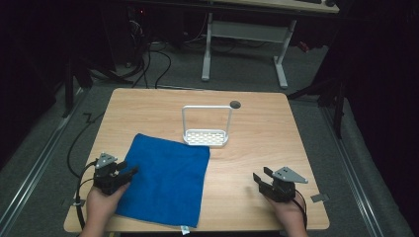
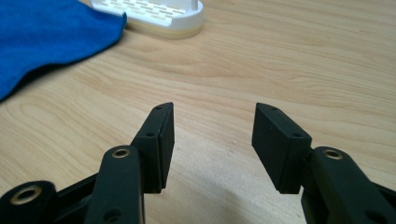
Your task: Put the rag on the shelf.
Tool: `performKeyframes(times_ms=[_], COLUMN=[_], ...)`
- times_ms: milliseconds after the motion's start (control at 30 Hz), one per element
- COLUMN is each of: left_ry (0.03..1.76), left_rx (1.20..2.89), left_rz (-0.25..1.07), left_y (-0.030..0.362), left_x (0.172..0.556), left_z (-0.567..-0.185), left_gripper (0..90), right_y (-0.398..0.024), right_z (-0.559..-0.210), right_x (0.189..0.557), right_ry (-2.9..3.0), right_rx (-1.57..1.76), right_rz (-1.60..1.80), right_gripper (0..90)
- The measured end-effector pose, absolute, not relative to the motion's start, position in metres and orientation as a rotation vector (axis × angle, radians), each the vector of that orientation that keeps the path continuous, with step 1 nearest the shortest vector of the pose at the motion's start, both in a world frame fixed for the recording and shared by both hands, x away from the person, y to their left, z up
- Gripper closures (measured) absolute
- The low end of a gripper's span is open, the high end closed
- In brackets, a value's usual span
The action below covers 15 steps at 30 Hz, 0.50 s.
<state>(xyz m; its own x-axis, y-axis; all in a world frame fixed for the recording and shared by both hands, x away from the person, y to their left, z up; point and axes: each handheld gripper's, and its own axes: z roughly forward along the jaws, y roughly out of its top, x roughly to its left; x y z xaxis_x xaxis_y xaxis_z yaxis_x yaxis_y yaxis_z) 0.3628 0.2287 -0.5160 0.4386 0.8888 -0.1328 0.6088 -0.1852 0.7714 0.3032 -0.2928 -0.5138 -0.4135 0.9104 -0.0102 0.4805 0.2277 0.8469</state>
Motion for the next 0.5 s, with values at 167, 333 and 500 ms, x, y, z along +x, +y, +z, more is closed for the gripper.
performKeyframes(times_ms=[167,333,500], left_ry=[1.261,1.254,1.263], left_rx=[1.926,1.927,1.891], left_rz=[0.449,0.456,0.447], left_y=[0.226,0.228,0.232], left_x=[0.365,0.364,0.363], left_z=[-0.519,-0.518,-0.518], left_gripper=[51.1,50.2,50.2], right_y=[-0.290,-0.289,-0.282], right_z=[-0.512,-0.512,-0.511], right_x=[0.305,0.310,0.311], right_ry=[1.989,1.999,2.029], right_rx=[1.254,1.268,1.247], right_rz=[1.080,1.071,1.083], right_gripper=[49.0,48.9,52.0])
